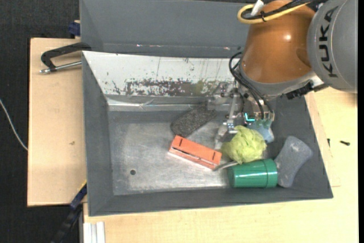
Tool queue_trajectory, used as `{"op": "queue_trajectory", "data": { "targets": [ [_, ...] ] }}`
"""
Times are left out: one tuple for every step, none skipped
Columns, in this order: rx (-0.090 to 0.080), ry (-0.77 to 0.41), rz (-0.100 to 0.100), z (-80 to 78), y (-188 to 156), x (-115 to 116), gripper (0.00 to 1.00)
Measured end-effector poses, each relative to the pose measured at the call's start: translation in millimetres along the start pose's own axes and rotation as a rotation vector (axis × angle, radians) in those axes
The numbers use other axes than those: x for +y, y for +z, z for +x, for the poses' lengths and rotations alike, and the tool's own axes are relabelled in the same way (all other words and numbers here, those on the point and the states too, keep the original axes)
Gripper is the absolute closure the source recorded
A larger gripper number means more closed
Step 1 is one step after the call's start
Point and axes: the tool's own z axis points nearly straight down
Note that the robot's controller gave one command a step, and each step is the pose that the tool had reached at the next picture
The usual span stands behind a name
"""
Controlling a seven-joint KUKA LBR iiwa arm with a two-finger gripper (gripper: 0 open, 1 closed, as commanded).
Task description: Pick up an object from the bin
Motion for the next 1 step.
{"op": "queue_trajectory", "data": {
  "targets": [
    [-0.008, 0.001, -0.001, -1.6, -4.0, -0.1, 0.0]
  ]
}}
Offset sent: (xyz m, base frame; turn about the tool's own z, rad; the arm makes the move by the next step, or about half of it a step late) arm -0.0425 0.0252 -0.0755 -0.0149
